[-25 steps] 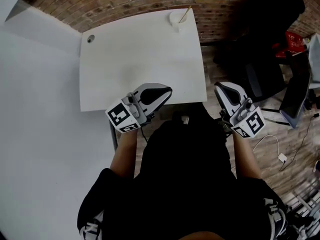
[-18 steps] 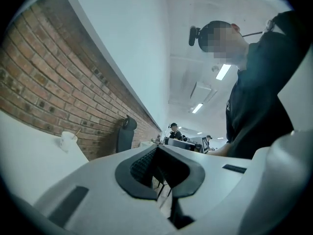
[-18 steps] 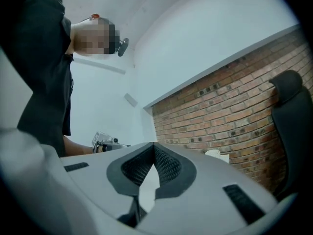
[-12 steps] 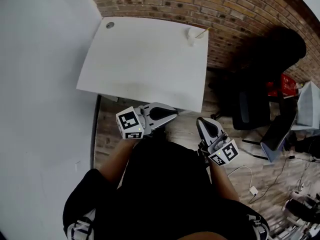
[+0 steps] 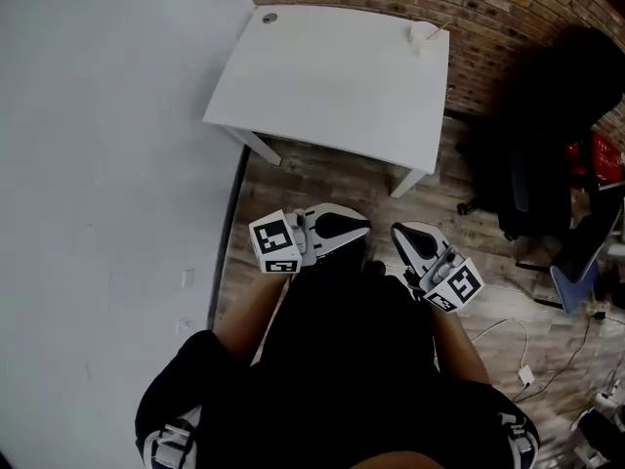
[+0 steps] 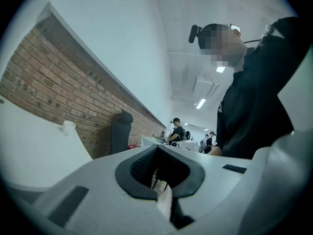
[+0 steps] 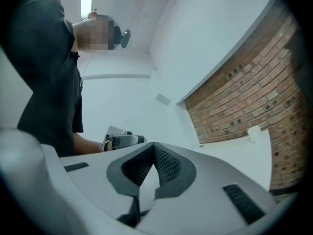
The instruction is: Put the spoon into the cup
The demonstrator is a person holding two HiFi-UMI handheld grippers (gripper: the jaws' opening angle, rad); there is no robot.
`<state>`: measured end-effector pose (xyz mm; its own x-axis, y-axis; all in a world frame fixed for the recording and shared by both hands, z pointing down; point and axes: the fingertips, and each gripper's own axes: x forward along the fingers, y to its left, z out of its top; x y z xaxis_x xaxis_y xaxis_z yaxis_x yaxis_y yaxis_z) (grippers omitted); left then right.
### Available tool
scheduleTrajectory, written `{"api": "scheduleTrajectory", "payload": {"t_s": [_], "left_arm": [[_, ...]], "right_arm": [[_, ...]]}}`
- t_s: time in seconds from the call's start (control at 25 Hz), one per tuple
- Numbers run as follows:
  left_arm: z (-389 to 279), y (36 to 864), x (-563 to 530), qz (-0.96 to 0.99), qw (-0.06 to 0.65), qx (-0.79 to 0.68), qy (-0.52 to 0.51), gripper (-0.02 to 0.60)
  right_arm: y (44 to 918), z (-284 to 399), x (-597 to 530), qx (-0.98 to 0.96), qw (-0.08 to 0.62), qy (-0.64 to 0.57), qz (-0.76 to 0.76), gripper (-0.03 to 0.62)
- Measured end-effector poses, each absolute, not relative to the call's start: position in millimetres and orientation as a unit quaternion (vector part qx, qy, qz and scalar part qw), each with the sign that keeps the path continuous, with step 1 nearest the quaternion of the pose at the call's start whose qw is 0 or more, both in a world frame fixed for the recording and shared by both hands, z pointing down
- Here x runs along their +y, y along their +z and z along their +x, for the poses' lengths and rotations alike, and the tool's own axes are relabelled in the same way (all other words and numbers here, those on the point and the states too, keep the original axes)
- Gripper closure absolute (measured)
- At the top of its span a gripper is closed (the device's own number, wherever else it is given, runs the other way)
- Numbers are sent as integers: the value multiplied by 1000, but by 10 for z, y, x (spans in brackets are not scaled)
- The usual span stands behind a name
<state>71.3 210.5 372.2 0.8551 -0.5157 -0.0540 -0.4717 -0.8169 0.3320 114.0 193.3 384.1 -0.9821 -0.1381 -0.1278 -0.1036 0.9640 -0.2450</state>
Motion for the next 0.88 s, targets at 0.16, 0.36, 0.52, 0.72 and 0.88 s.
{"api": "scheduleTrajectory", "payload": {"t_s": [0.16, 0.36, 0.52, 0.72, 0.88], "left_arm": [[596, 3743, 2337, 946, 152, -278, -66, 566], [461, 3647, 2394, 951, 137, -265, -85, 565], [289, 3552, 2390, 958, 127, -240, -89, 566], [-257, 3628, 2395, 959, 132, -235, -86, 566], [-592, 3811, 2468, 957, 154, -229, -88, 566]], "right_arm": [[3799, 1007, 2228, 992, 67, -100, -37, 588], [3698, 965, 2295, 993, 55, -79, -70, 588], [3642, 933, 2180, 987, 48, -80, -127, 588], [3718, 425, 2162, 982, 48, -84, -161, 588], [3712, 45, 2246, 982, 43, -67, -170, 588]]}}
